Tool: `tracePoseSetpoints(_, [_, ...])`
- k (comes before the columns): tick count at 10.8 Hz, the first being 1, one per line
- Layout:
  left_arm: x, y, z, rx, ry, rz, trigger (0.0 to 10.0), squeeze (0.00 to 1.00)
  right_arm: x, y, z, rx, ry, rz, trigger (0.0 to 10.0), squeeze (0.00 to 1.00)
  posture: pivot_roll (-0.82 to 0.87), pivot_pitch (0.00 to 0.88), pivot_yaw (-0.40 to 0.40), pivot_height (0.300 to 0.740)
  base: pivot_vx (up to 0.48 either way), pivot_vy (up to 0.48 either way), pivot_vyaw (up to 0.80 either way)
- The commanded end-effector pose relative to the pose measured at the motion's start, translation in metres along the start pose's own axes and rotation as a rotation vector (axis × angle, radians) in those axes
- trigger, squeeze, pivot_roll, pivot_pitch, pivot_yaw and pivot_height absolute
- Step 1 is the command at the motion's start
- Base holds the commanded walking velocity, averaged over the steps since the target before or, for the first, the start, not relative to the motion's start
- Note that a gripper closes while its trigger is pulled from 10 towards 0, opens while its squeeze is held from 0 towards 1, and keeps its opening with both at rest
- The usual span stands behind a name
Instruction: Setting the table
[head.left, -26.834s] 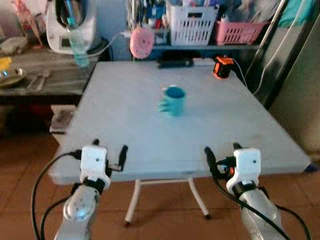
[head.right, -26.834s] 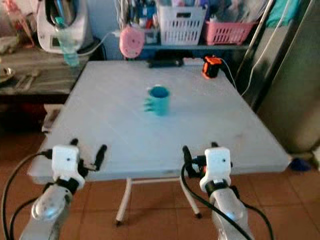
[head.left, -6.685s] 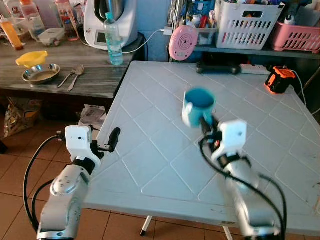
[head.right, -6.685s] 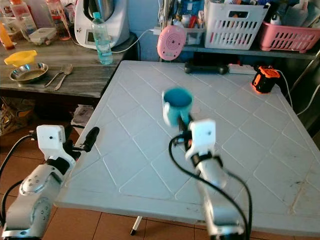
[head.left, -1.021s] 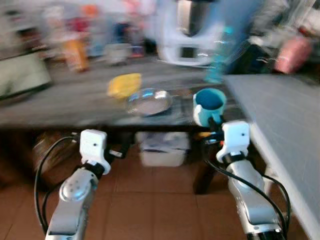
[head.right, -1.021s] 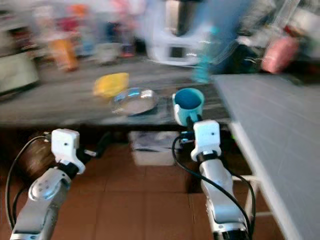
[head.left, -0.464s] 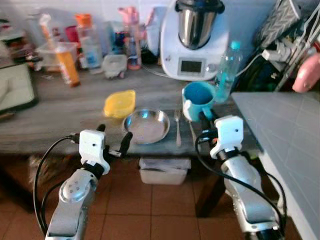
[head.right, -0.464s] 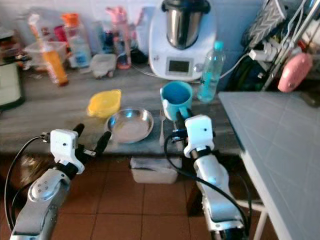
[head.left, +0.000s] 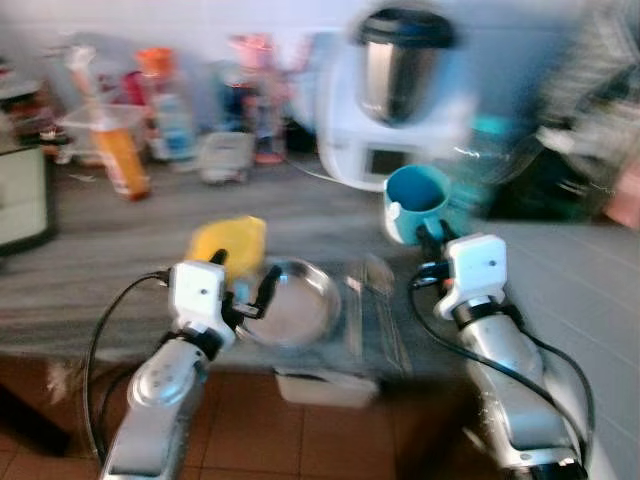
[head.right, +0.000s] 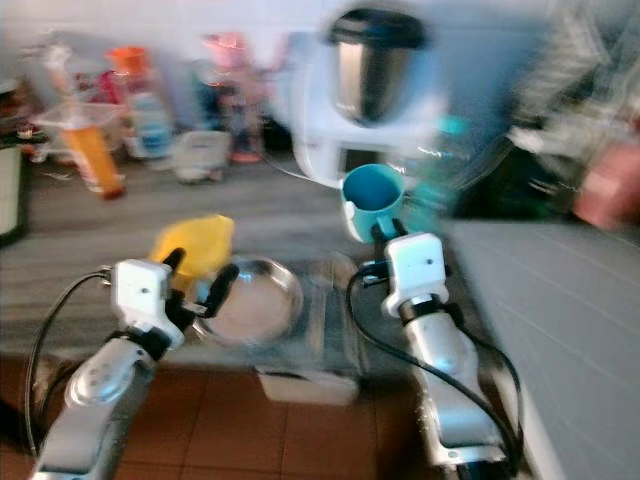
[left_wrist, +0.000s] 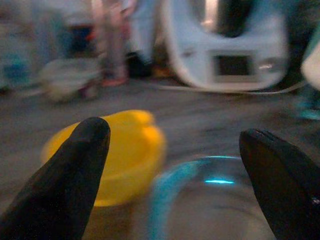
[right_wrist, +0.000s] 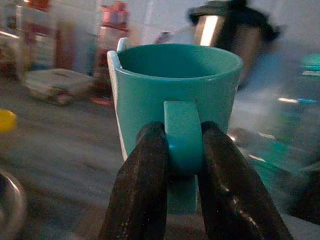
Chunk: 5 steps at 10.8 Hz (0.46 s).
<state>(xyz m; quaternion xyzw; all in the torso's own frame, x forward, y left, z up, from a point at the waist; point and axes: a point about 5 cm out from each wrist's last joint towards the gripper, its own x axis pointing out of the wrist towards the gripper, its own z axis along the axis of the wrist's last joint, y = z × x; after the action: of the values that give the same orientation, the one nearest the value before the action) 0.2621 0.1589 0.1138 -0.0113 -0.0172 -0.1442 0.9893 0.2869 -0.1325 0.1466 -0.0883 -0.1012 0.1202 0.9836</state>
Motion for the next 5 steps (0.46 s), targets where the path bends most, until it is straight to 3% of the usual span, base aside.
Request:
tracePoseSetpoints(1, [0.0, -0.001, 0.008, -0.002, -0.032, -0.006, 10.0, 0.0, 0.0, -0.006, 0.004, -0.014, -0.018, -0.017, 10.0, 0.0, 0.1, 0.0, -0.01, 0.74, 0.0, 0.0, 0.0])
tracePoseSetpoints(3, [-0.011, 0.004, 0.012, 0.009, -0.044, 0.014, 10.0, 0.0, 0.0, -0.004, 0.004, -0.01, -0.018, -0.009, 10.0, 0.0, 0.11, 0.0, -0.009, 0.74, 0.0, 0.0, 0.0])
tracePoseSetpoints(5, [-0.024, 0.005, 0.016, 0.021, -0.026, -0.05, 10.0, 0.0, 0.0, 0.0, 0.003, 0.003, -0.014, 0.002, 10.0, 0.0, 0.12, 0.0, -0.008, 0.74, 0.0, 0.0, 0.0])
